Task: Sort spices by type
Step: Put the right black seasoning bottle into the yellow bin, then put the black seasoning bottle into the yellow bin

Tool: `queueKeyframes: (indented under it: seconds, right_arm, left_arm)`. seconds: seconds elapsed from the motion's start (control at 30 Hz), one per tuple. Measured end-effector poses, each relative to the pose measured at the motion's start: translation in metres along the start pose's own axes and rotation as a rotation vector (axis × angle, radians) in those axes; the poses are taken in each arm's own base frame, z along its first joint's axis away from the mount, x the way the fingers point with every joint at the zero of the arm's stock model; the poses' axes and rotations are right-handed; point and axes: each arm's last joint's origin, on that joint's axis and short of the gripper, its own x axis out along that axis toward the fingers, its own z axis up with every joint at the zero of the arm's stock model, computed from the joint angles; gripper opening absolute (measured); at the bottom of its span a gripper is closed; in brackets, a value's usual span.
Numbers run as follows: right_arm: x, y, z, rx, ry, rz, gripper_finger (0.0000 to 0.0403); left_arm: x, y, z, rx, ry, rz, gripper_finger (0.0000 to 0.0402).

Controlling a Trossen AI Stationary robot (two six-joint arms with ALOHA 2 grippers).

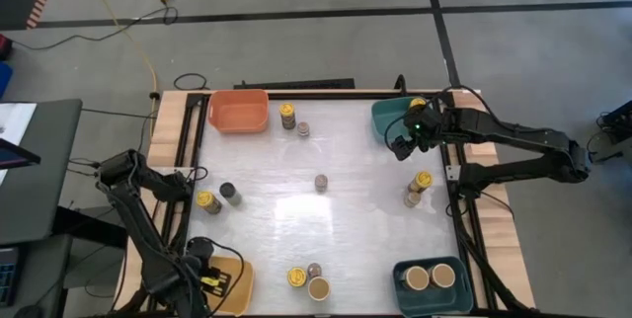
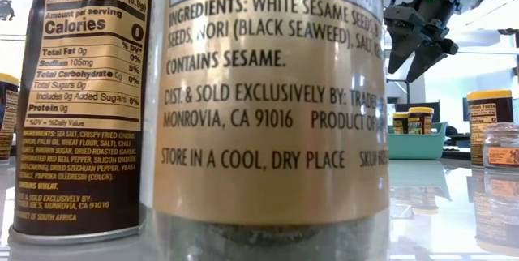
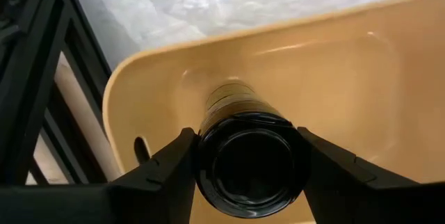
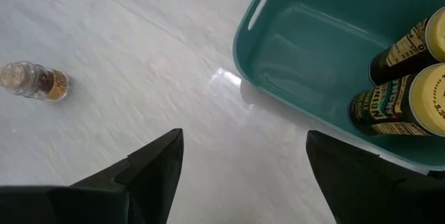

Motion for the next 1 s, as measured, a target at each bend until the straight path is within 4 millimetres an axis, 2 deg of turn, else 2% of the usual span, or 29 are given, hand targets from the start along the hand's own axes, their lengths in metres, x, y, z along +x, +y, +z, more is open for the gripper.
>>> queueKeyframes:
  seconds: [0.53, 0.83, 1.0]
  right_arm:
    - [0.000, 0.001, 0.002, 0.007, -0.016, 0.010, 0.0331]
    - [0.000, 0.001, 0.002, 0.004, -0.016, 0.010, 0.0331]
    - [0.000, 0.001, 0.002, -0.004, -0.016, 0.010, 0.0331]
  left_arm:
    - [0.000, 0.001, 0.002, 0.031, -0.028, -0.001, 0.0211]
    - [-0.001, 0.001, 0.001, 0.034, -0.012, 0.002, 0.0297]
    - [-0.012, 0.005, 0.006, 0.015, 0.016, -0.026, 0.0310]
